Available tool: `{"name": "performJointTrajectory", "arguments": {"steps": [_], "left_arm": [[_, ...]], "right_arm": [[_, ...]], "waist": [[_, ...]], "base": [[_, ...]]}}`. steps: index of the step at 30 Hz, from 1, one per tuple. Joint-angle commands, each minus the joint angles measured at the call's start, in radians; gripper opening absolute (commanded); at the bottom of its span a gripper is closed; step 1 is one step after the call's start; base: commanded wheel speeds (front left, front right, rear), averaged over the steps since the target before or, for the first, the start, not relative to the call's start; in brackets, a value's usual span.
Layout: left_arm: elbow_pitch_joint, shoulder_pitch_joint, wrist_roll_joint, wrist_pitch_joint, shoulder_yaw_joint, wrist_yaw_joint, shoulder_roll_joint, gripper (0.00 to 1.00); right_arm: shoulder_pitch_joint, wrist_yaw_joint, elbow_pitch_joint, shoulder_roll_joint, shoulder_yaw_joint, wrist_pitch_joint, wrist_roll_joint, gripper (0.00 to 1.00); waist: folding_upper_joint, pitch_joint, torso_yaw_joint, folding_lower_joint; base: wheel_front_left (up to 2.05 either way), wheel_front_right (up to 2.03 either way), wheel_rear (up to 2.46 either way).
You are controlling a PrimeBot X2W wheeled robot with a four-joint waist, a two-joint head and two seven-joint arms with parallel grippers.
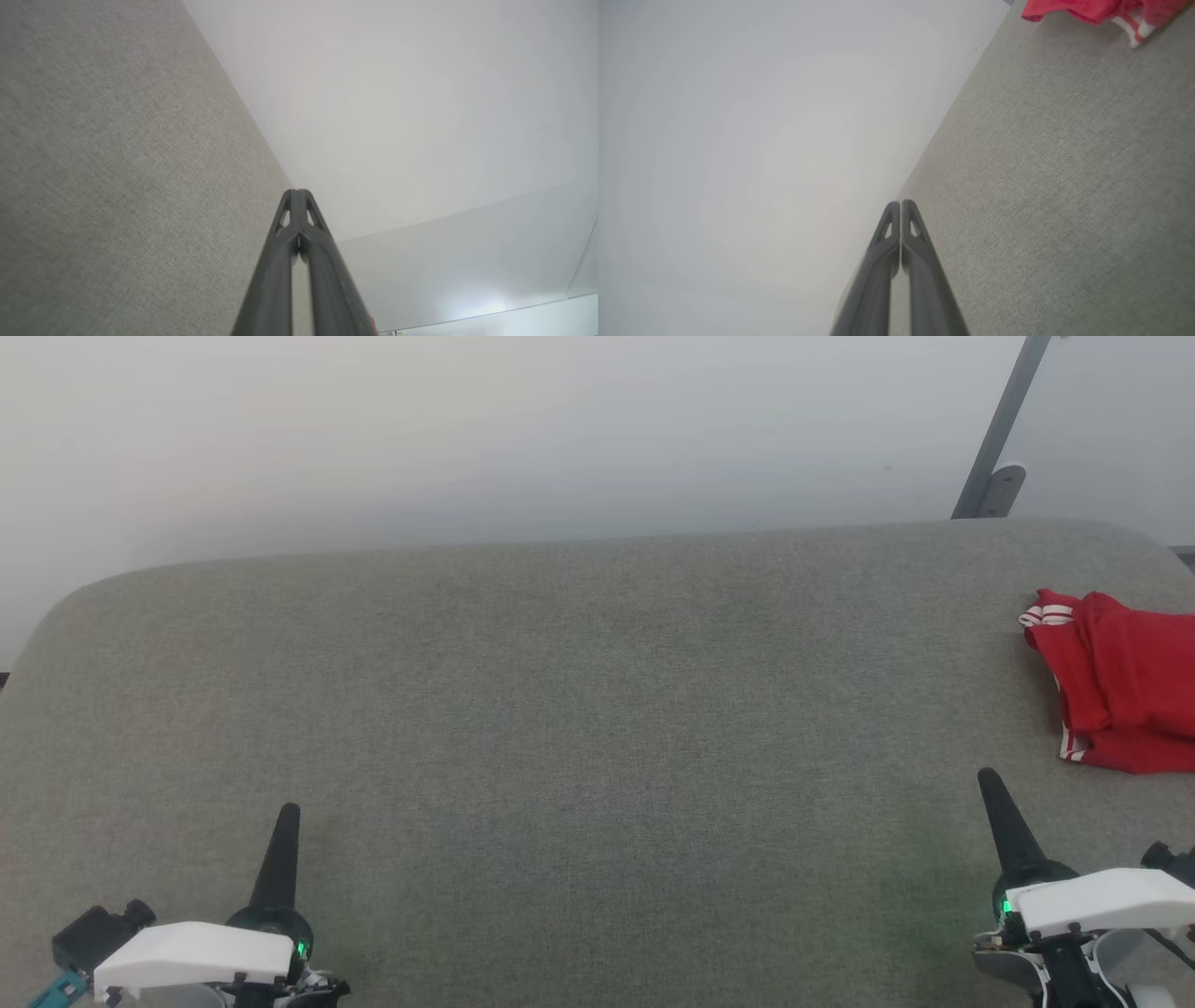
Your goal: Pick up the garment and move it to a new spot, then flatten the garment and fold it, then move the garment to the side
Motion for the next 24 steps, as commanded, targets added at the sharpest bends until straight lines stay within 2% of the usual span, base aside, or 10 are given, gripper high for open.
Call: {"name": "performJointTrajectory", "arguments": {"steps": [1, 24], "left_arm": [[-0.006, -0.027, -0.022, 0.006, -0.001, -0.002, 0.000, 0.00], [0.009, -0.060, -0.209, 0.061, -0.011, -0.002, -0.018, 0.00]], "right_arm": [[-0.018, 0.000, -0.011, 0.003, -0.006, 0.009, 0.025, 0.00], [-0.029, 0.000, -0.018, 0.038, -0.027, 0.064, 0.204, 0.00]], "waist": [[-0.0001, 0.000, 0.001, 0.0000], [-0.0001, -0.004, 0.009, 0.0000]], "base": [[0.00, 0.00, 0.00], [0.00, 0.00, 0.00]]}}
